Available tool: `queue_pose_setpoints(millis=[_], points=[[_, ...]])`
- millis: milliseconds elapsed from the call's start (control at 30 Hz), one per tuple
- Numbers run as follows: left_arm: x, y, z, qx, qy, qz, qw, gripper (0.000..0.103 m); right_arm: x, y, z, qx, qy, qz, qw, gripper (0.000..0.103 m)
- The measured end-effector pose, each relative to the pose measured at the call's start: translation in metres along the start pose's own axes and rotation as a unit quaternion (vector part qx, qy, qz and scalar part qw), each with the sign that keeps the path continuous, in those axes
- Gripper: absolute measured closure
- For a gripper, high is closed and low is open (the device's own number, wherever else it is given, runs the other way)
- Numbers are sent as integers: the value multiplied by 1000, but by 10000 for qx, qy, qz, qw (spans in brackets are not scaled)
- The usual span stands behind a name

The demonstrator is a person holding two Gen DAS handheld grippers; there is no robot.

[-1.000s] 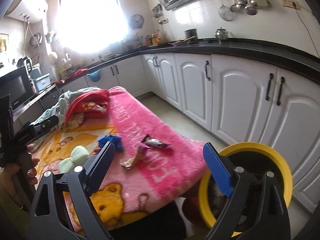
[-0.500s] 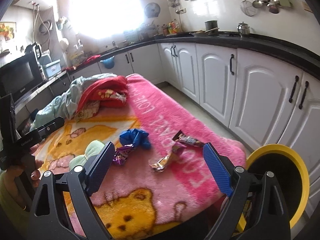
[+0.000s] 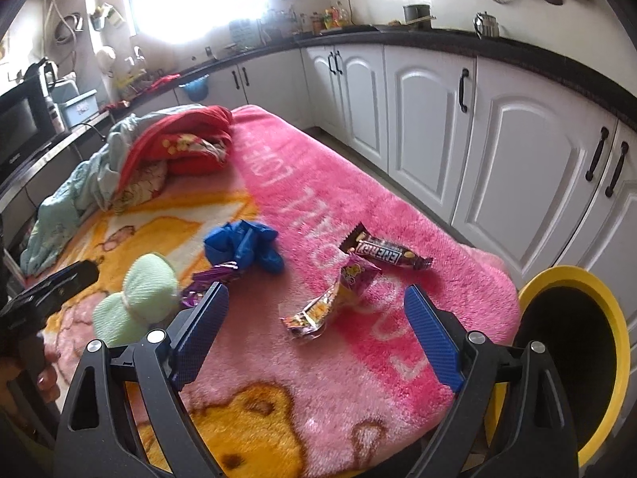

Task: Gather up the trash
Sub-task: 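Grasp the green mesh bag with the left tool while the right tool grasps the purple wrapper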

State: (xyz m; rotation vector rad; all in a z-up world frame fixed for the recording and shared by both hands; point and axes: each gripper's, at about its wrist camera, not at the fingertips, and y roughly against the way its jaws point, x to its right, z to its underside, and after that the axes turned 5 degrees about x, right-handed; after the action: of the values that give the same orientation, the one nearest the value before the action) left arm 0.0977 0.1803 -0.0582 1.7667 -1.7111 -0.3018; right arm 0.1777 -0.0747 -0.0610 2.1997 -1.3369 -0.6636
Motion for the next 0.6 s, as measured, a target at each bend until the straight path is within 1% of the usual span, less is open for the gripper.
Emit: queue_pose_setpoints(millis=[133, 200, 233, 333, 400, 433, 467, 500, 533, 567, 600], points=[[4, -12, 8, -257, -152, -17, 9996, 11, 1, -20, 2, -195, -48, 30, 9998, 16], [7, -18, 12, -414, -249, -41, 9988, 11, 4, -31, 3, -304, -126, 35, 9995, 21], [7, -20, 13, -460, -276, -60, 9985, 11, 6, -37, 3, -374, -204, 14, 9991, 22], [6, -24, 17, -564, -301, -78, 9979, 11, 10, -51, 5, -522, -427, 30, 9977, 30], [3, -28, 18, -663, -304, -137, 9972, 11, 13, -57, 6, -592, -571, -7, 9966, 37], [3, -29, 19, -692, -300, -160, 9970, 11, 14, -59, 6, -614, -594, -14, 9963, 39], [1, -30, 20, -731, -275, -170, 9968, 11, 15, -62, 7, -637, -606, 2, 9961, 45], [-2, -31, 21, -782, -232, -149, 9966, 11, 16, -63, 7, -639, -599, 44, 9961, 54], [-4, -33, 22, -833, -185, -137, 9963, 11, 17, -64, 8, -632, -586, 84, 9962, 57], [-5, -33, 22, -856, -141, -147, 9961, 12, 19, -64, 9, -620, -570, 142, 9963, 66], [-7, -34, 23, -864, -107, -147, 9961, 14, 21, -63, 10, -609, -565, 159, 9964, 72]])
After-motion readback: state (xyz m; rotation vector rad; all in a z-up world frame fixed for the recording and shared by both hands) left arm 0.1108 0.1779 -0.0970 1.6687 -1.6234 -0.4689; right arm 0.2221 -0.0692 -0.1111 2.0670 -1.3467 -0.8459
